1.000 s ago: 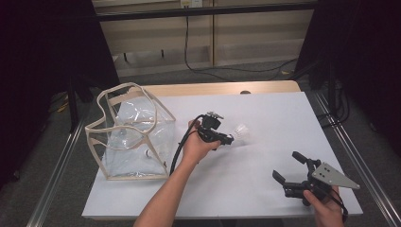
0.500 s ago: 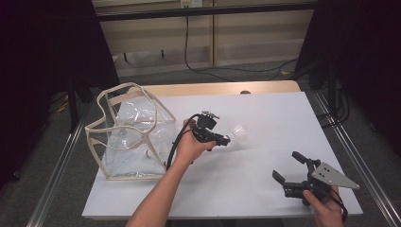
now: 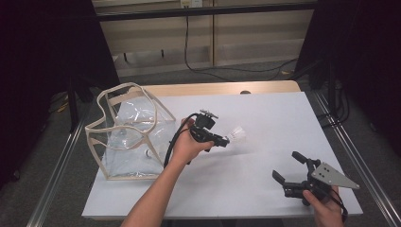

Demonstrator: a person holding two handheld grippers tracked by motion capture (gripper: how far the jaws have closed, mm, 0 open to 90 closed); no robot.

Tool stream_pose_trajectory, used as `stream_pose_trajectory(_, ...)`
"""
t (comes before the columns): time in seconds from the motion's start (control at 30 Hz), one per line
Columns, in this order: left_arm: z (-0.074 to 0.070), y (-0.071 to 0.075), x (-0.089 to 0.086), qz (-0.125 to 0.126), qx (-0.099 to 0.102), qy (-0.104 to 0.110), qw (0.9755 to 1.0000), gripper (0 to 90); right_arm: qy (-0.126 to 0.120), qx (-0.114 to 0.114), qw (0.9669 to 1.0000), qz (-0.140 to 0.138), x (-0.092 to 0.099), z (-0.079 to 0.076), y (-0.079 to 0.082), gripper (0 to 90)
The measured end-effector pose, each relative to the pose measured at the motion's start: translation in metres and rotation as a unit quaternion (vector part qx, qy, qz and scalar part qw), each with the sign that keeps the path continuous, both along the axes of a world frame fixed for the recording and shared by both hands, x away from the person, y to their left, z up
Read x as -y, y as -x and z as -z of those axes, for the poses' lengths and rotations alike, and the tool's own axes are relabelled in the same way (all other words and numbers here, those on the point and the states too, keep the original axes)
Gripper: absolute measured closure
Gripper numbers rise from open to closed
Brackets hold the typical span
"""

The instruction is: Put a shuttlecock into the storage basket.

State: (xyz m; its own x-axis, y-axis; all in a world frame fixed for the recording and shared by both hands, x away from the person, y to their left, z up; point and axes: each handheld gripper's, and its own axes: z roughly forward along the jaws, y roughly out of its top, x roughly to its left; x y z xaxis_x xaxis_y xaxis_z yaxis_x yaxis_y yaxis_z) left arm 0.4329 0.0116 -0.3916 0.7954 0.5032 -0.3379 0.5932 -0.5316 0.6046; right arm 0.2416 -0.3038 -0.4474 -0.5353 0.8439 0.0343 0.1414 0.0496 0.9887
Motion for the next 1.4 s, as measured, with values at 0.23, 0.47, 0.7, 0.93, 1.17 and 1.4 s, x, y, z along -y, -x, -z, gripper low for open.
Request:
stream_pose_trajectory(0.23,-0.006,0.002,-0.002,0.001,-0.002,-0.001,1.0000,66.1,-0.001,-0.001,1.0000,-0.001,0.000,0.000,0.000,2.8)
stream_pose_trajectory(0.47,-0.013,0.003,-0.005,0.005,-0.003,-0.009,0.9999,66.1,0.000,-0.001,1.0000,-0.001,0.000,0.000,0.000,2.8)
stream_pose_trajectory(0.7,-0.020,0.004,-0.009,0.006,-0.004,-0.008,0.9999,66.1,0.001,-0.001,1.0000,0.000,-0.001,0.000,0.000,2.8)
stream_pose_trajectory(0.93,-0.026,0.004,-0.012,0.010,-0.007,-0.009,0.9999,66.1,0.001,-0.001,1.0000,0.000,-0.001,0.000,0.000,2.8)
stream_pose_trajectory(1.17,-0.031,0.004,-0.016,0.010,-0.008,-0.010,0.9999,66.1,0.001,-0.001,1.0000,-0.001,-0.001,0.000,0.000,2.8)
stream_pose_trajectory(1.4,-0.036,0.004,-0.021,0.009,-0.009,-0.011,0.9999,66.1,0.002,-0.001,1.0000,0.000,-0.001,0.000,0.000,2.8)
